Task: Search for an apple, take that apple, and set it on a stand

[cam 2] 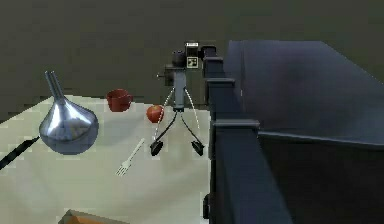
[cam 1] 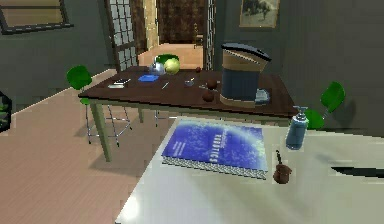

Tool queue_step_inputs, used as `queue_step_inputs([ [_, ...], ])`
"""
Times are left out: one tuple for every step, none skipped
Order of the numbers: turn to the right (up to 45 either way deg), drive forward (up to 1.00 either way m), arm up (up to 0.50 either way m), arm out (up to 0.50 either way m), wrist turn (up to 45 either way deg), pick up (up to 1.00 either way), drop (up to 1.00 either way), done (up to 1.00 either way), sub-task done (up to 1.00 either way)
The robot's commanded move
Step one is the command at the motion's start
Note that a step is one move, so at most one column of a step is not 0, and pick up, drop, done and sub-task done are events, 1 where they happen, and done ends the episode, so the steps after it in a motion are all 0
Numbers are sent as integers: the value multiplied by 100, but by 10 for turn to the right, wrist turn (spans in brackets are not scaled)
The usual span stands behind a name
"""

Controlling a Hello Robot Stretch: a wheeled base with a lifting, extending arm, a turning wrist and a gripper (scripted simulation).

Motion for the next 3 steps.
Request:
queue_step_inputs([
  [0,0,0,0,450,0,0,0,0],
  [0,0,0,0,450,0,0,0,0],
  [0,0,0,0,450,0,0,0,0],
])
